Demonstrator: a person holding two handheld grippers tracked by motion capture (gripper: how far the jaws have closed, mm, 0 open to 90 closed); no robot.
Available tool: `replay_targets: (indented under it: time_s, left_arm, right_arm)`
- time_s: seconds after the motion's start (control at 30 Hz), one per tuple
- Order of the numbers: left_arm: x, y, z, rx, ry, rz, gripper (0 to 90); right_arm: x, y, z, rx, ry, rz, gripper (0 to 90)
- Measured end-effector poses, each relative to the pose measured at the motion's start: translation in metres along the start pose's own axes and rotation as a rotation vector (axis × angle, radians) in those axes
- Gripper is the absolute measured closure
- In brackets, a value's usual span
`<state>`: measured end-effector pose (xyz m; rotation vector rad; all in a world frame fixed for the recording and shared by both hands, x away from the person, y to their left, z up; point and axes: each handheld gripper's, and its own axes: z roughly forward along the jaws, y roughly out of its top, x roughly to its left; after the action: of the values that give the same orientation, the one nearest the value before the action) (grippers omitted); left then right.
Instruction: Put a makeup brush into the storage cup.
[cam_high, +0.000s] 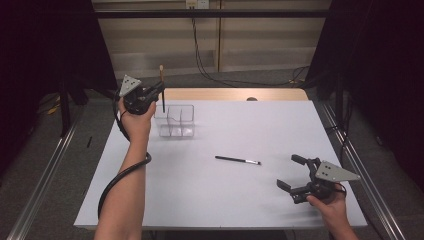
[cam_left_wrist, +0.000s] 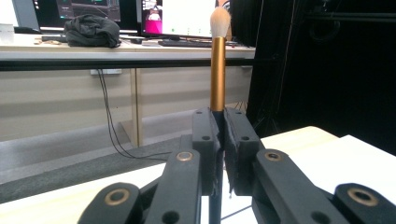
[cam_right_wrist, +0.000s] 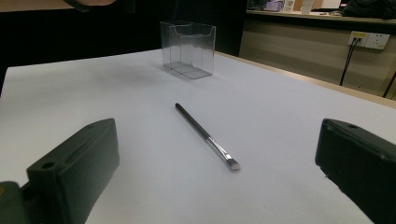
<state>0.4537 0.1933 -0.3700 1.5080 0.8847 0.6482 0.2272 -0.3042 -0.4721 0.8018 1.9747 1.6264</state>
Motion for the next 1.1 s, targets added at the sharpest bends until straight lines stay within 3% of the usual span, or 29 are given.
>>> replay_targets:
  time_s: [0.63,1.1]
  left_arm:
    - [0.005,-0.007,-0.001,0.007,0.031,-0.001,83.9]
    - [0.004,-0.015,0.001,0.018,0.030,-0.003,83.9]
  right_arm:
    - [0.000,0.000,0.000,0.001,0.004,-0.002,0.0]
    - [0.001,0.000,0.001,0.002,0.005,0.000,0.0]
